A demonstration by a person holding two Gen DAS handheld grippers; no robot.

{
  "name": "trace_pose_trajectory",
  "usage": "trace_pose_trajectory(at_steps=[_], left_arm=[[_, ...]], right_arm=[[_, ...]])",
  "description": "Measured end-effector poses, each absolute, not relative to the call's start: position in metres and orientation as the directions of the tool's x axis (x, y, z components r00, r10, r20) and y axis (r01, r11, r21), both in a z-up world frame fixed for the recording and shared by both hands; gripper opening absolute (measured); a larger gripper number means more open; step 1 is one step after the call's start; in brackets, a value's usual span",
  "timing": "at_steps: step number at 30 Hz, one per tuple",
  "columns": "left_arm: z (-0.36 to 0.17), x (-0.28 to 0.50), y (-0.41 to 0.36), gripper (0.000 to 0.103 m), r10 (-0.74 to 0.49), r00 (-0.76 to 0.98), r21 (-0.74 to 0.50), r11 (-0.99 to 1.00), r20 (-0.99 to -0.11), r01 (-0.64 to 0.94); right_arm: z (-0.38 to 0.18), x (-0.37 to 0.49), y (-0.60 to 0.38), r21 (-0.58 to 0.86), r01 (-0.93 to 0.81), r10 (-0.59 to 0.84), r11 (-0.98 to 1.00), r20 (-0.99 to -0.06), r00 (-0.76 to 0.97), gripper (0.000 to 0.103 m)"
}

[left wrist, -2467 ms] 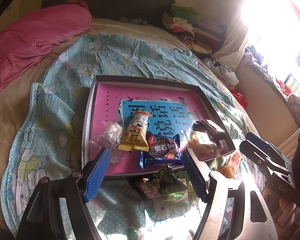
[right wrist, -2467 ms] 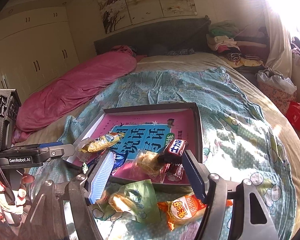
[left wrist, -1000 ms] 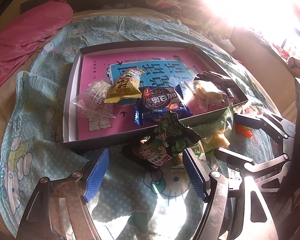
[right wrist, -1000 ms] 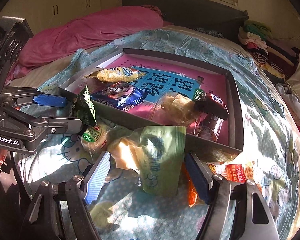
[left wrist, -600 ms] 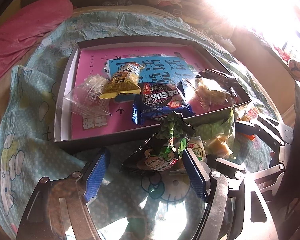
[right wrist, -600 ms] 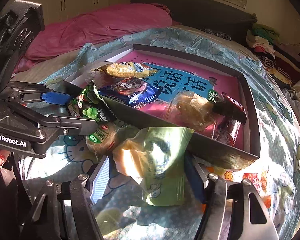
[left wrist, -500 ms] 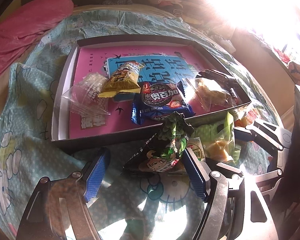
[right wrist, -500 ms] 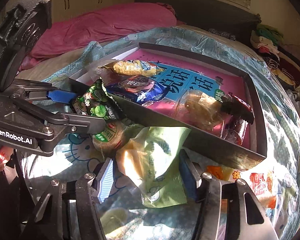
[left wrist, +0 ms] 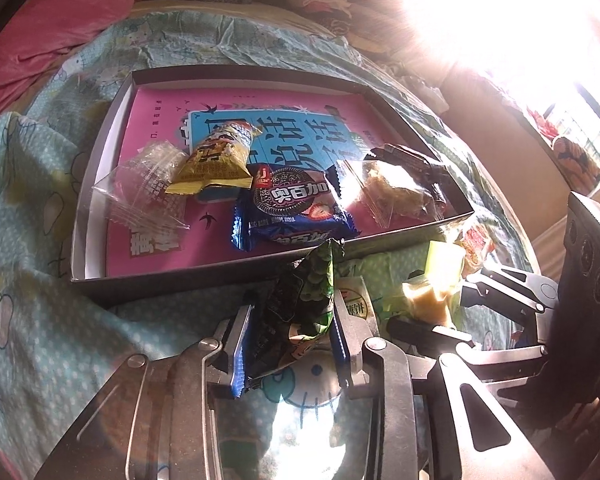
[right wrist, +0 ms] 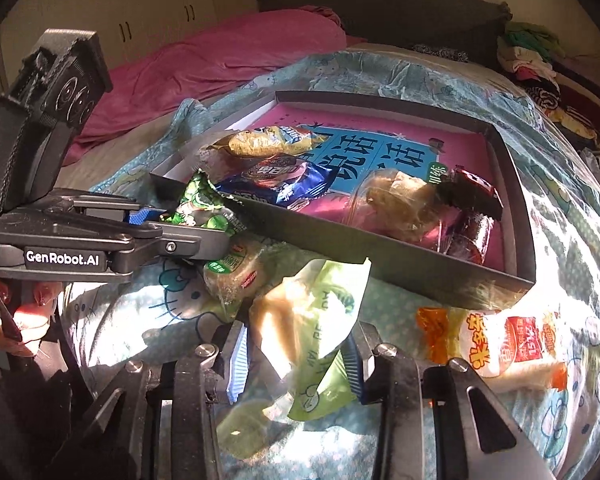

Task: Organize snacks
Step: 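Grasp the green cartoon pack with the left tool while the right tool grasps the green-printed bag, then lower the green cartoon pack into the tray with the left tool while the right tool drops the bag there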

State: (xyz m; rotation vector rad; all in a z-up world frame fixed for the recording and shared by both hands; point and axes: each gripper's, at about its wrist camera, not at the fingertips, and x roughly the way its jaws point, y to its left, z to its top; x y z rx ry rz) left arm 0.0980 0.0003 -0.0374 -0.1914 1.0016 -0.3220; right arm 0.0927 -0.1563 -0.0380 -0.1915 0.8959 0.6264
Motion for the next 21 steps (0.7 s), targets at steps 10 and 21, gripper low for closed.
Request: trace_pose_trajectory(at_steps=[10,21], left_arm=[[-0.006,0.087,0.017,0.034,-0.340,0.571,-0.307,0.939,-0.748,0.157],[0.013,0.093,0.050,0.034,-0.235,0.654,-0.272,0.961,-0.719,0.046]], right_arm=[[-0.013,0.096,-0.180,0.178,-0.525,0.480,0.832,-0.706,0.521,0.039],[0.006,0.104,-0.189,0.193,-0.491,0.484,0.850,-0.656,0.579,0.039]])
